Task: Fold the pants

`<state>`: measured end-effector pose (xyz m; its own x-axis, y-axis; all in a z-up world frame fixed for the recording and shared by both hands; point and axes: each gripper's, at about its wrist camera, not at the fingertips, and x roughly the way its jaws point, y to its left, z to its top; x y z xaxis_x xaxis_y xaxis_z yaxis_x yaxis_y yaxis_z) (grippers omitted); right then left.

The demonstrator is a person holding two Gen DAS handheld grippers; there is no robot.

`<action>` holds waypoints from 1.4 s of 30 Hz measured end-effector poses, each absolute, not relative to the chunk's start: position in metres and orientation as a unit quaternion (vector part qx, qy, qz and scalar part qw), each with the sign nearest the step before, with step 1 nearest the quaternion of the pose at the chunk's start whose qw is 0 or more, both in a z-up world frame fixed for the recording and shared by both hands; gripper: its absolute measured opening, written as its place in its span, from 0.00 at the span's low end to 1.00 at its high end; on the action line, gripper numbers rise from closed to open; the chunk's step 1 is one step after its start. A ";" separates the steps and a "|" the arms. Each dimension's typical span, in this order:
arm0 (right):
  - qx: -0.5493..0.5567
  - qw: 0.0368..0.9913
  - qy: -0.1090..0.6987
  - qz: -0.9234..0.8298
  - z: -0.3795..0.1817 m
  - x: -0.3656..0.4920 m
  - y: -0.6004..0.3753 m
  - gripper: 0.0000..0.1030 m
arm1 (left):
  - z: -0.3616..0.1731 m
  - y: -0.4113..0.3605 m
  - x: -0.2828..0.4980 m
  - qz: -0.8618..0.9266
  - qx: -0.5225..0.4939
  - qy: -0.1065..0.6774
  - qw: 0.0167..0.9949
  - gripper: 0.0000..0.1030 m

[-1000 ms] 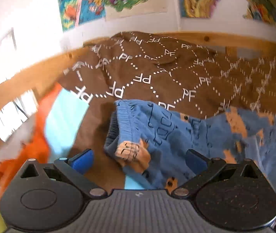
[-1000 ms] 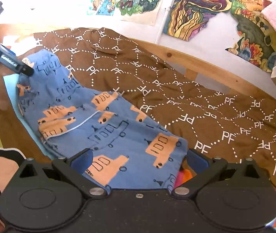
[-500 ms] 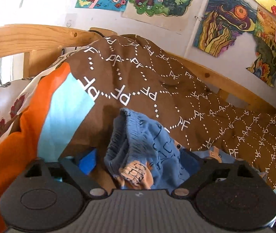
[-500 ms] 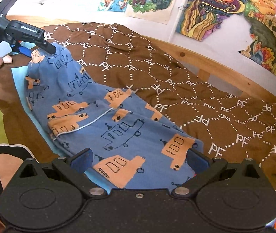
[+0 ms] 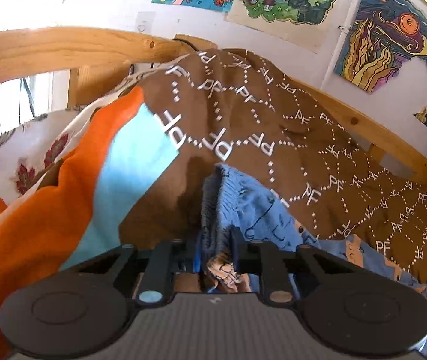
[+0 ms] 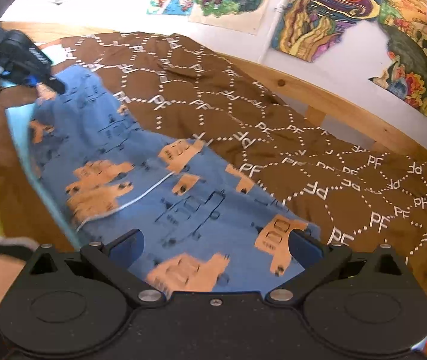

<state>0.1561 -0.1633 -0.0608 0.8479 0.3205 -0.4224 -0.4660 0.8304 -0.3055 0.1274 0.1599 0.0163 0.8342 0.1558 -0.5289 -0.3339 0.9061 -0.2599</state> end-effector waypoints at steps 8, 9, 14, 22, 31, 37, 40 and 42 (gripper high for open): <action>-0.256 0.921 0.189 0.222 -0.078 0.177 -0.115 0.99 | 0.049 0.112 0.119 0.109 -0.096 0.235 0.961 0.19; -0.273 0.915 0.195 0.224 -0.083 0.178 -0.110 0.99 | 0.054 0.107 0.118 0.101 -0.093 0.232 0.963 0.19; -0.266 0.918 0.183 0.229 -0.078 0.179 -0.117 0.99 | 0.074 0.078 0.118 0.066 -0.080 0.222 0.970 0.19; -0.162 0.952 0.178 0.189 -0.020 0.174 -0.211 0.99 | 0.100 0.023 0.118 0.030 -0.053 0.202 0.977 0.19; 0.072 0.963 0.208 0.157 0.015 0.191 -0.329 0.99 | 0.082 -0.083 0.132 -0.109 0.030 0.237 0.965 0.19; 0.127 0.953 0.236 0.144 -0.003 0.200 -0.355 0.99 | 0.031 -0.129 0.149 -0.158 0.057 0.279 0.945 0.25; 0.141 0.941 0.260 0.166 -0.017 0.207 -0.352 0.99 | 0.006 -0.134 0.151 -0.156 0.073 0.307 0.936 0.58; 0.146 0.933 0.275 0.183 -0.025 0.208 -0.346 0.99 | -0.002 -0.131 0.145 -0.152 0.084 0.308 0.935 0.62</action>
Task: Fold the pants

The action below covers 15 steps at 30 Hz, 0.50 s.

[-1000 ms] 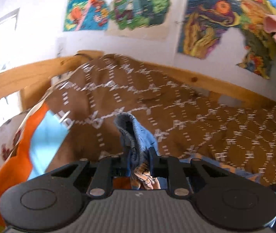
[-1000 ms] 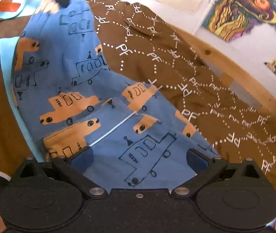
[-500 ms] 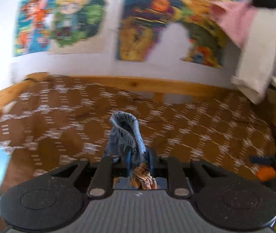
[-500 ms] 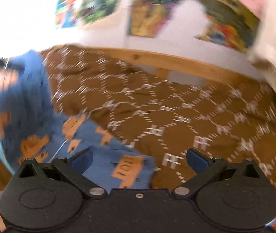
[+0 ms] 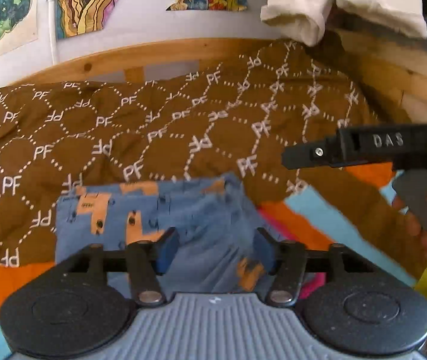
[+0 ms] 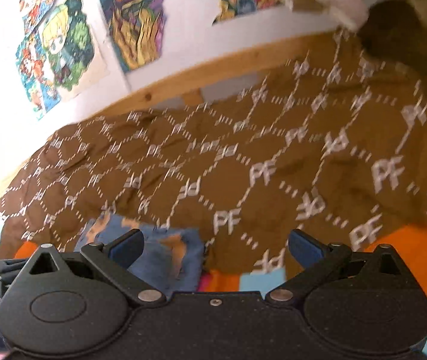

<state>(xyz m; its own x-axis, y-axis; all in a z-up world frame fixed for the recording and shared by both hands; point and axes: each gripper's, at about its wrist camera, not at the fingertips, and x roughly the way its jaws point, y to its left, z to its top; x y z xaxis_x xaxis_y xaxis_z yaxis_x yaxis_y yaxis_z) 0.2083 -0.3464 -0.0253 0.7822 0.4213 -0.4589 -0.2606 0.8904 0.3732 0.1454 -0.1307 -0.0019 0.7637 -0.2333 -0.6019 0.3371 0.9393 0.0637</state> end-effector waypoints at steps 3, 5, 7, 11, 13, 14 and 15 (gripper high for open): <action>0.151 0.921 0.287 0.214 -0.033 0.209 -0.335 0.99 | -0.009 -0.123 0.133 -0.166 0.108 0.309 0.930 0.68; 0.158 0.913 0.294 0.236 -0.038 0.211 -0.325 0.99 | -0.013 -0.118 0.128 -0.174 0.127 0.306 0.927 0.68; 0.173 0.901 0.302 0.260 -0.044 0.213 -0.315 0.99 | -0.015 -0.117 0.126 -0.180 0.140 0.306 0.924 0.68; 0.195 0.890 0.306 0.276 -0.051 0.218 -0.301 0.97 | -0.018 -0.119 0.124 -0.205 0.149 0.310 0.916 0.63; 0.211 0.893 0.301 0.261 -0.054 0.223 -0.299 0.91 | -0.021 -0.123 0.125 -0.218 0.158 0.313 0.911 0.61; 0.218 0.893 0.300 0.256 -0.057 0.226 -0.298 0.89 | -0.022 -0.124 0.125 -0.223 0.164 0.313 0.909 0.60; 0.223 0.893 0.299 0.253 -0.058 0.229 -0.297 0.84 | -0.024 -0.126 0.125 -0.226 0.169 0.314 0.907 0.59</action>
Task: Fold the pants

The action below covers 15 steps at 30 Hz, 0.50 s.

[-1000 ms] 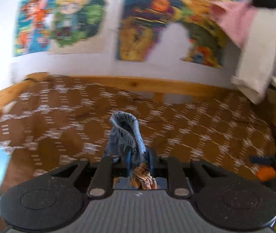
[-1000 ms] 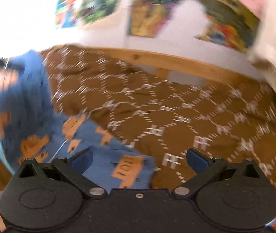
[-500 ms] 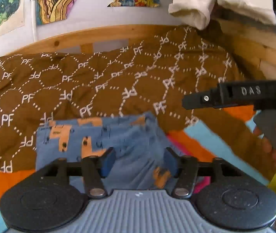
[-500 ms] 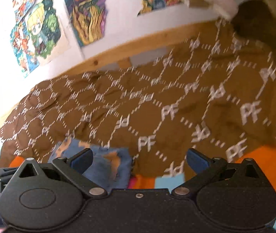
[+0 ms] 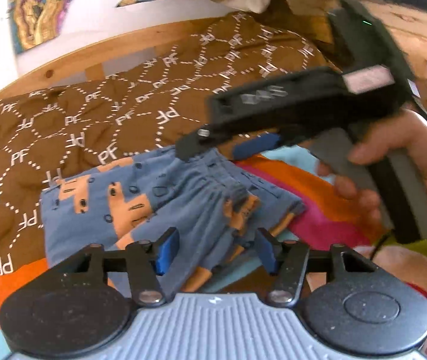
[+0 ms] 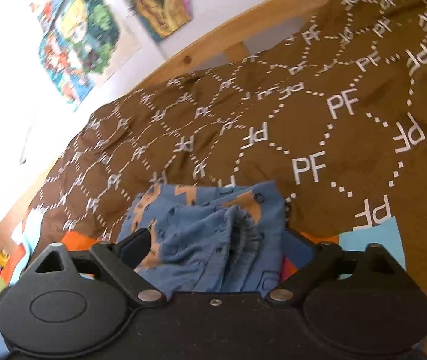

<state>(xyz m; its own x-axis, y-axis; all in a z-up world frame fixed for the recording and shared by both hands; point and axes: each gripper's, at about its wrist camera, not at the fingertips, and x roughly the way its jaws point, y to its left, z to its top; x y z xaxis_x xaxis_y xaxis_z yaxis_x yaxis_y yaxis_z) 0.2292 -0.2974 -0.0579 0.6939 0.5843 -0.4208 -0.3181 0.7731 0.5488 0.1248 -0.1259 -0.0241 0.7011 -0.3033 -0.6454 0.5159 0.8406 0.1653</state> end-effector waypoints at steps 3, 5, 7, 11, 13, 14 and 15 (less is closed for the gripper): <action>0.225 0.897 0.292 0.245 -0.059 0.236 -0.295 0.72 | -0.027 -0.128 0.126 -0.226 0.181 0.315 0.904 0.53; 0.218 0.898 0.294 0.245 -0.061 0.239 -0.293 0.63 | -0.027 -0.128 0.127 -0.225 0.181 0.316 0.904 0.48; 0.212 0.898 0.300 0.241 -0.064 0.240 -0.291 0.49 | -0.027 -0.126 0.128 -0.222 0.178 0.319 0.904 0.39; 0.217 0.898 0.310 0.223 -0.070 0.241 -0.292 0.36 | -0.023 -0.125 0.131 -0.216 0.159 0.324 0.907 0.17; 0.222 0.899 0.307 0.218 -0.069 0.240 -0.294 0.23 | -0.020 -0.126 0.131 -0.217 0.154 0.326 0.907 0.09; 0.222 0.900 0.305 0.217 -0.067 0.239 -0.295 0.20 | -0.018 -0.127 0.131 -0.218 0.153 0.327 0.907 0.09; 0.223 0.900 0.303 0.219 -0.065 0.239 -0.296 0.17 | -0.015 -0.127 0.131 -0.219 0.151 0.327 0.907 0.09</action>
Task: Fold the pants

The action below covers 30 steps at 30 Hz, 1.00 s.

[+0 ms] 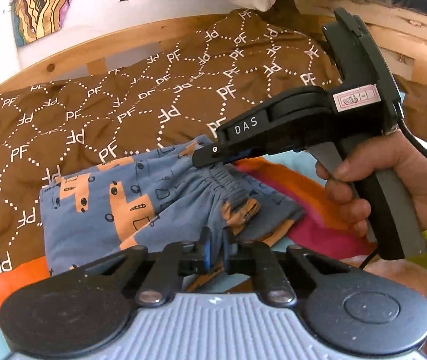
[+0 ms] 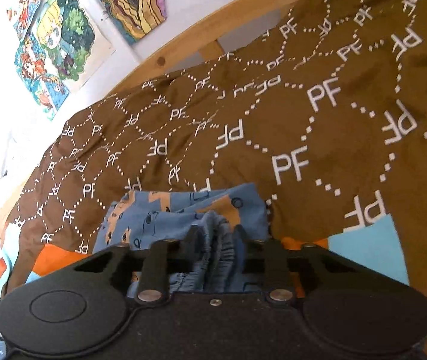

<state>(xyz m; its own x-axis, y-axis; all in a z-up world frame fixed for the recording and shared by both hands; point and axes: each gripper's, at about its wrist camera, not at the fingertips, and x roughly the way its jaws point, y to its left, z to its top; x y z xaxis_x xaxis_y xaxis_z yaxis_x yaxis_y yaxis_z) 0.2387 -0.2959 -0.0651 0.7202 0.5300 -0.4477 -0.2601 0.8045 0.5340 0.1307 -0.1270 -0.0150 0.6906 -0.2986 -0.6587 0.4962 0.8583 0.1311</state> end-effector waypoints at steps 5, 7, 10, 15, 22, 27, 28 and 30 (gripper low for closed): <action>0.230 0.901 0.291 0.226 -0.054 0.232 -0.303 0.13 | -0.007 -0.126 0.130 -0.220 0.135 0.332 0.907 0.04; 0.232 0.901 0.288 0.226 -0.049 0.230 -0.306 0.12 | -0.006 -0.128 0.128 -0.221 0.137 0.327 0.908 0.03; 0.232 0.902 0.286 0.224 -0.046 0.230 -0.310 0.12 | -0.005 -0.131 0.128 -0.220 0.144 0.323 0.909 0.03; 0.239 0.899 0.294 0.220 -0.049 0.232 -0.314 0.11 | -0.005 -0.130 0.130 -0.222 0.139 0.325 0.909 0.03; 0.236 0.897 0.309 0.211 -0.041 0.229 -0.322 0.10 | -0.001 -0.133 0.128 -0.233 0.127 0.325 0.908 0.03; 0.223 0.901 0.315 0.199 -0.033 0.218 -0.332 0.10 | -0.003 -0.141 0.123 -0.253 0.133 0.327 0.901 0.03; 0.223 0.901 0.314 0.198 -0.035 0.217 -0.332 0.10 | -0.005 -0.143 0.123 -0.255 0.139 0.328 0.899 0.03; 0.218 0.902 0.318 0.191 -0.042 0.219 -0.332 0.19 | -0.013 -0.145 0.126 -0.257 0.149 0.340 0.892 0.04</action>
